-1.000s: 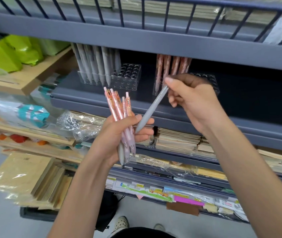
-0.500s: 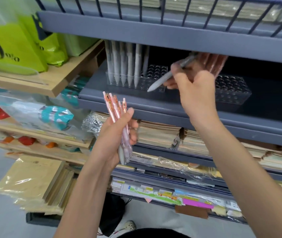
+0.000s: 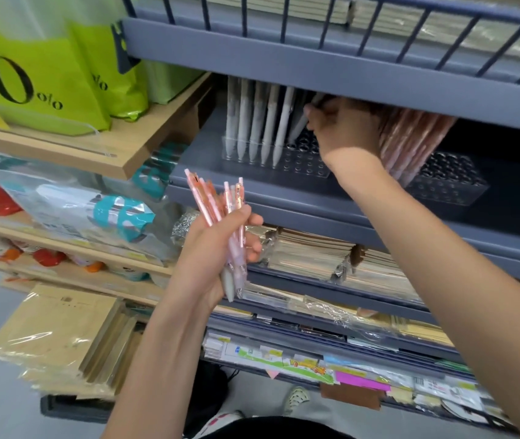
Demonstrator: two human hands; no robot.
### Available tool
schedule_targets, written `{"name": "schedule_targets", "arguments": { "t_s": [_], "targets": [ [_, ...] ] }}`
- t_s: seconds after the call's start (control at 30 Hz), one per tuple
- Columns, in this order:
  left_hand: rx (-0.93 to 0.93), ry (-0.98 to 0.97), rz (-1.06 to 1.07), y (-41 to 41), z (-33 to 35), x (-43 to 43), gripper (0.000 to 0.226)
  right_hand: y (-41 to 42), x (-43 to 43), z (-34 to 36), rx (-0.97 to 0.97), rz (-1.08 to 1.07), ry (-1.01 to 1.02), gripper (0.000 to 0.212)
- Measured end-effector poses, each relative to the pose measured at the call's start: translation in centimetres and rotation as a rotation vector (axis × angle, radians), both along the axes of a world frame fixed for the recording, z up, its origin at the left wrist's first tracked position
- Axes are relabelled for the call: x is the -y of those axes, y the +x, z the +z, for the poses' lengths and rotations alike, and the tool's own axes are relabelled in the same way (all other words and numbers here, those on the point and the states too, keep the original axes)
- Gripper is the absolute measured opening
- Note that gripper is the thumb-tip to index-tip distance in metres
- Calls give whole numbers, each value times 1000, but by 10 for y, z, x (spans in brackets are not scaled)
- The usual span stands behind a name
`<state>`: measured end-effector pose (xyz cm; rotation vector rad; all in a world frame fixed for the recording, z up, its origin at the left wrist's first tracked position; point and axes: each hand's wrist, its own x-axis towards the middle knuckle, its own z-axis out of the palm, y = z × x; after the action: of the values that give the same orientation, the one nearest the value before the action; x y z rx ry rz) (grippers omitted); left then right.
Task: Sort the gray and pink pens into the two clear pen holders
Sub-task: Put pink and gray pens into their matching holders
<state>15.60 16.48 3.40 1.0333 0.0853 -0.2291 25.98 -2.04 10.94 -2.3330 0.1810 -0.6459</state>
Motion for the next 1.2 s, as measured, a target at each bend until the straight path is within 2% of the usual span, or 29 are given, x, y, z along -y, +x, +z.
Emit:
{"name": "schedule_targets", "arguments": {
  "t_s": [0.13,0.3,0.5,0.57,0.7,0.8,0.9,1.03,1.1,1.2],
  "targets": [
    [-28,-77,-5,6,0,1,22,8,-6,1,-55,9,7,34],
    [-8,-88,-40,10,0,5,24,12,-8,-1,-27,48,66,12],
    [18,-126,-75,11,3,4,23,3,-4,1,16,13,155,15],
    [40,-115,-92,11,3,3,22,-10,-4,1,37,69,187,19],
    [91,-69,-111,9,2,7,23,-44,-5,-2,-256,375,94,28],
    [114,-41,-136,8,3,14,23,-57,-5,-3,-394,496,81,30],
    [103,-37,-147,7,5,23,24,-62,0,-5,-426,523,188,22],
    [51,-84,-155,5,5,38,23,-68,12,-11,-404,451,323,12],
    [24,-85,-156,5,4,43,23,-73,21,-12,-319,398,397,14],
    [29,-15,-179,2,5,52,30,-83,38,-9,-127,325,650,10]
  ]
}}
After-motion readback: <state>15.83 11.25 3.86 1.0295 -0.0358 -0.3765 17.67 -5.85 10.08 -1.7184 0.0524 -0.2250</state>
